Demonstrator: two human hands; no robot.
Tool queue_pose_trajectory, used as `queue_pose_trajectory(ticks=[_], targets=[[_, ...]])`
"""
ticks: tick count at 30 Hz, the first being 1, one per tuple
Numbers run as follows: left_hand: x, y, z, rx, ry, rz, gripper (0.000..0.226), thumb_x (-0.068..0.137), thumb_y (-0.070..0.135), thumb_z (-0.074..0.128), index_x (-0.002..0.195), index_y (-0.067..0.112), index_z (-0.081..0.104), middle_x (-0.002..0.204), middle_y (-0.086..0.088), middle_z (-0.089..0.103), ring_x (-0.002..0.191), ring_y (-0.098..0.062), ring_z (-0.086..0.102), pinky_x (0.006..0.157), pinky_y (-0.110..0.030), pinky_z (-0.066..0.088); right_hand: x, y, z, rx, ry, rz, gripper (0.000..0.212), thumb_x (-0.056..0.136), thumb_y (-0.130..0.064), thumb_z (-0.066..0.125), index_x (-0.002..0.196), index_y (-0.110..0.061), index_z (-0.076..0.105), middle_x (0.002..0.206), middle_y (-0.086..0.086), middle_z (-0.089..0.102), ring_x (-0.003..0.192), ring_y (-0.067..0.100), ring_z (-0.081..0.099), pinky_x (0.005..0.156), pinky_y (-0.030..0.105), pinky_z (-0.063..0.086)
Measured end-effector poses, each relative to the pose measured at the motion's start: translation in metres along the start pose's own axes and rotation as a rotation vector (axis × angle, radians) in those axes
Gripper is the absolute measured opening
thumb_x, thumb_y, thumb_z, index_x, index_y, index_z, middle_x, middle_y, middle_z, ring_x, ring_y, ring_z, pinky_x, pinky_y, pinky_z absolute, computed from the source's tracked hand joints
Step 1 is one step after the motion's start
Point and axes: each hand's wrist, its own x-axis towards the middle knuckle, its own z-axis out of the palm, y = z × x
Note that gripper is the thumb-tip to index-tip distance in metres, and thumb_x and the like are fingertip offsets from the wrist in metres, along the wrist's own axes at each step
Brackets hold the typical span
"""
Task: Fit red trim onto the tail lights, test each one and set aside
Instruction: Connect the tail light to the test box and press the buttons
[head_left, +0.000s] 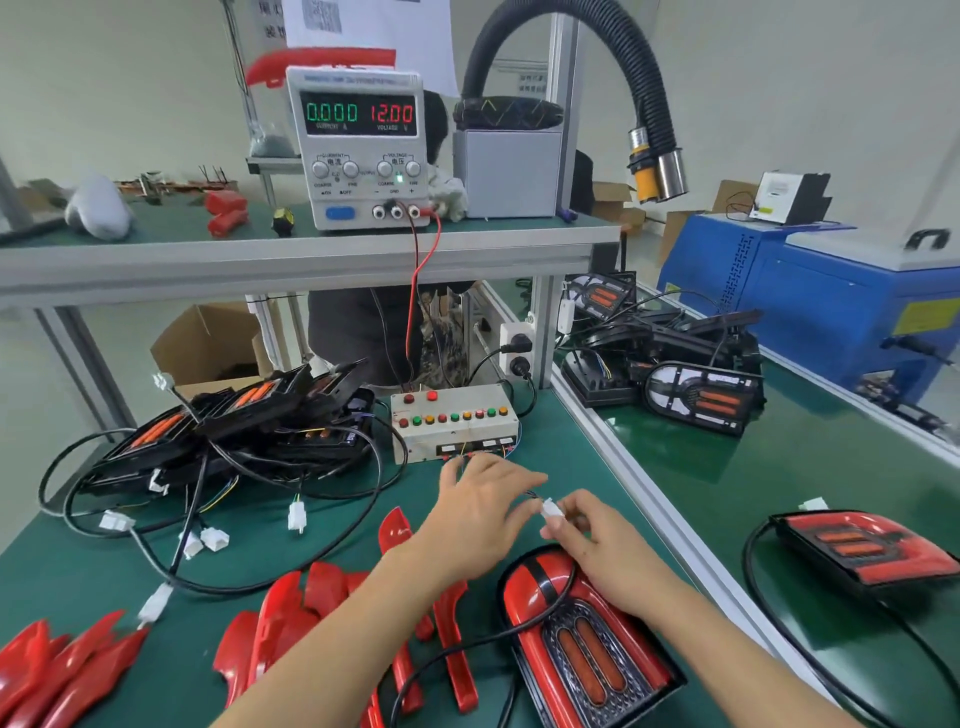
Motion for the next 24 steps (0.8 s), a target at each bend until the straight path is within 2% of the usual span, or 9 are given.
queue_pose_trajectory(ticks=[3,7,9,11,13,17,21,24], targets=[[0.007,-0.002,-0.002,-0.018,-0.149,-0.009,0.031,0.109,0.039,0.032,0.121,0.032,0.06,0.116,0.014,0.063,0.125,-0.012,0.044,0.12,-0.058,0.007,-0.003,-0.008,-0.002,-0.032,0.011,-0.067,0.013,0.101,-0.048,0.054,0.099,-0.035,0.057,0.093,-0.023,0.073,0.088,-0.005,0.067,0.088,0.031,0.053],[0.006,-0.011,-0.004,-0.143,-0.114,0.042,0.025,0.108,0.035,0.034,0.092,0.026,0.051,0.082,0.01,0.05,0.089,-0.004,0.047,0.115,-0.056,0.019,-0.006,-0.015,-0.002,-0.029,0.023,-0.124,0.015,0.102,-0.047,0.053,0.101,-0.033,0.059,0.084,-0.003,0.07,0.073,0.005,0.064,0.076,0.035,0.053],[0.002,-0.015,-0.006,-0.191,-0.079,0.068,0.022,0.105,0.04,0.037,0.097,0.029,0.054,0.082,0.012,0.052,0.089,0.0,0.048,0.115,-0.054,0.021,-0.007,-0.018,-0.001,-0.028,0.024,-0.137,0.013,0.103,-0.045,0.052,0.102,-0.034,0.058,0.08,-0.001,0.067,0.068,0.004,0.06,0.071,0.033,0.051],[-0.003,-0.018,-0.007,-0.189,-0.031,0.135,0.022,0.102,0.045,0.044,0.118,0.035,0.056,0.097,0.017,0.058,0.101,0.003,0.049,0.12,-0.047,0.019,-0.006,-0.021,-0.001,-0.015,0.023,-0.138,0.012,0.104,-0.046,0.05,0.103,-0.037,0.057,0.075,-0.004,0.065,0.065,0.002,0.06,0.064,0.023,0.047],[-0.008,-0.02,-0.01,-0.152,0.03,0.241,0.035,0.099,0.037,0.055,0.134,0.035,0.054,0.109,0.017,0.061,0.111,-0.001,0.051,0.119,-0.04,0.02,-0.005,-0.023,-0.001,-0.007,0.021,-0.136,0.016,0.104,-0.049,0.048,0.102,-0.036,0.057,0.072,-0.005,0.063,0.059,0.001,0.055,0.06,0.02,0.043],[-0.005,-0.023,-0.022,0.057,0.198,0.454,0.019,0.097,0.035,0.063,0.113,0.026,0.068,0.099,0.011,0.065,0.099,-0.011,0.059,0.108,-0.04,0.033,-0.004,-0.026,0.001,0.001,-0.034,-0.143,0.022,0.102,-0.054,0.048,0.096,-0.035,0.058,0.066,-0.008,0.054,0.056,0.003,0.045,0.059,0.027,0.041],[0.0,-0.022,-0.029,0.191,0.249,0.662,0.017,0.099,0.029,0.066,0.098,0.012,0.069,0.085,0.001,0.063,0.082,-0.02,0.059,0.089,-0.035,0.048,-0.005,-0.026,0.003,0.046,0.005,-0.132,0.025,0.101,-0.053,0.052,0.094,-0.031,0.062,0.059,-0.016,0.043,0.054,0.003,0.038,0.056,0.023,0.035],[0.0,-0.02,-0.031,0.214,0.254,0.724,0.02,0.101,0.025,0.064,0.094,0.006,0.067,0.082,-0.003,0.059,0.076,-0.023,0.053,0.078,-0.032,0.046,-0.005,-0.031,0.003,-0.014,0.056,-0.139,0.028,0.099,-0.054,0.055,0.089,-0.029,0.063,0.059,-0.014,0.046,0.053,0.003,0.04,0.054,0.022,0.034]])
